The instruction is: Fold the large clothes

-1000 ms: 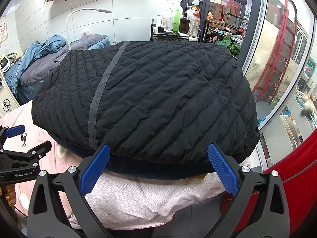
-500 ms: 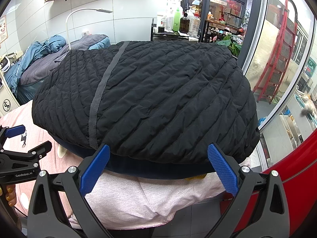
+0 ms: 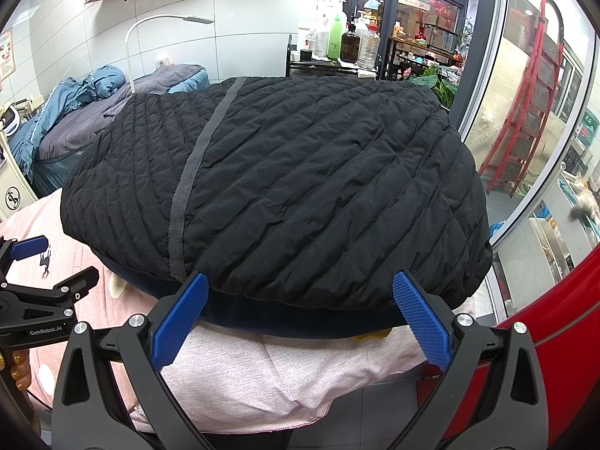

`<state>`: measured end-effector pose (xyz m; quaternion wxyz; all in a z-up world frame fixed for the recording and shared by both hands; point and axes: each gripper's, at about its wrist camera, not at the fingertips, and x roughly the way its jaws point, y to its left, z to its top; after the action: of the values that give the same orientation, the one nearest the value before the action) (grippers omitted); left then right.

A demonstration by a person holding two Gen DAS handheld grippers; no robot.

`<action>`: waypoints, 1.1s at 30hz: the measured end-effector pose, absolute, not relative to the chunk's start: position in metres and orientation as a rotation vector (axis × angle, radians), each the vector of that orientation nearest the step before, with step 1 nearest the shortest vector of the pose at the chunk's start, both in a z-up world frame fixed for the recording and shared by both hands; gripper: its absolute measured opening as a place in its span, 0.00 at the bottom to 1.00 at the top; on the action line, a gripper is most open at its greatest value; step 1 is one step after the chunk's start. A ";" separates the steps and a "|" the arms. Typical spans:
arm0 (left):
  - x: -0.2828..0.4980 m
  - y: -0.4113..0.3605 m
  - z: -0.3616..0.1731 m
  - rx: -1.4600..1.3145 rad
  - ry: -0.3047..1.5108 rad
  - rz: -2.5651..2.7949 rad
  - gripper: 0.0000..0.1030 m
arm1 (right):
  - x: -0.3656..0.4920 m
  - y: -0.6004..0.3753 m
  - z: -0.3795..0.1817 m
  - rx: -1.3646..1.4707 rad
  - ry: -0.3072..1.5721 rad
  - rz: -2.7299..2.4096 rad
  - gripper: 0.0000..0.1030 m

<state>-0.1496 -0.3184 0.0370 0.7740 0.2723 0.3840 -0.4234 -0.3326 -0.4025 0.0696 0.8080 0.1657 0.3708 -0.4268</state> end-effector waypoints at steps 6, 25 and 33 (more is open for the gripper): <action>-0.151 -0.317 0.036 0.599 0.825 -0.913 0.94 | -0.332 -0.403 0.069 0.354 0.793 -0.913 0.95; -0.155 -0.309 0.040 0.585 0.776 -0.968 0.94 | -0.331 -0.402 0.066 0.354 0.796 -0.910 0.95; -0.157 -0.310 0.037 0.604 0.779 -0.960 0.94 | -0.327 -0.404 0.061 0.344 0.802 -0.904 0.95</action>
<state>-0.1570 -0.3103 0.0375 0.7725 0.2788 0.3595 -0.4430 -0.3272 -0.4041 0.0614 0.8089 0.1609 0.3753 -0.4230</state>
